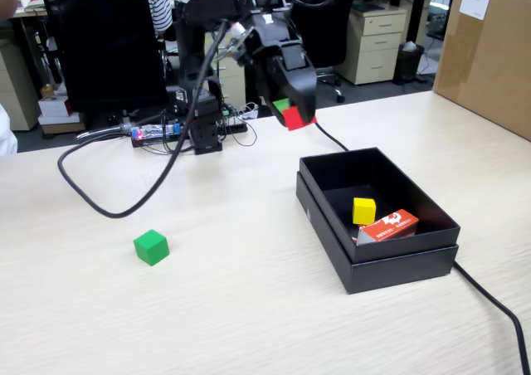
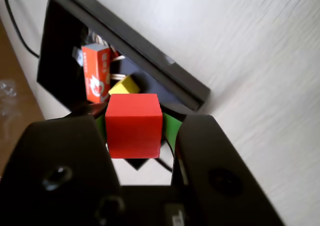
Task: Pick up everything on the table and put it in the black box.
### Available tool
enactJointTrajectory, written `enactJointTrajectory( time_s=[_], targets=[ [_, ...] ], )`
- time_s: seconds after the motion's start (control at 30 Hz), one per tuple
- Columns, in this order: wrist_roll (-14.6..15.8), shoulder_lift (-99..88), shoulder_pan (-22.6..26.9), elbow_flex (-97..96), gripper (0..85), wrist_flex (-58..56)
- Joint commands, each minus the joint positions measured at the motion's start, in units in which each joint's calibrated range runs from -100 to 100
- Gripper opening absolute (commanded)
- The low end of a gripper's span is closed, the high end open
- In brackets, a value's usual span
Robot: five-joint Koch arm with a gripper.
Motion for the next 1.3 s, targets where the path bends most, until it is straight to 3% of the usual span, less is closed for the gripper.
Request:
enactJointTrajectory(
  time_s=[0.0,0.17,0.43,1.0,1.03,1.07,1.1,1.27],
  targets=[
    [0.0,6.9,0.7,11.8,0.9,-1.2],
    [0.0,21.8,2.1,25.6,0.9,-4.5],
    [1.6,37.5,3.9,27.5,0.9,-5.1],
    [2.8,43.3,3.9,28.5,1.2,-5.0],
    [2.9,43.5,3.9,28.5,2.9,-5.0],
    [2.8,43.5,3.9,28.0,15.7,-5.0],
    [2.8,43.5,4.0,27.7,19.8,-5.0],
    [2.8,43.5,4.0,27.7,20.1,-5.0]
  ],
)
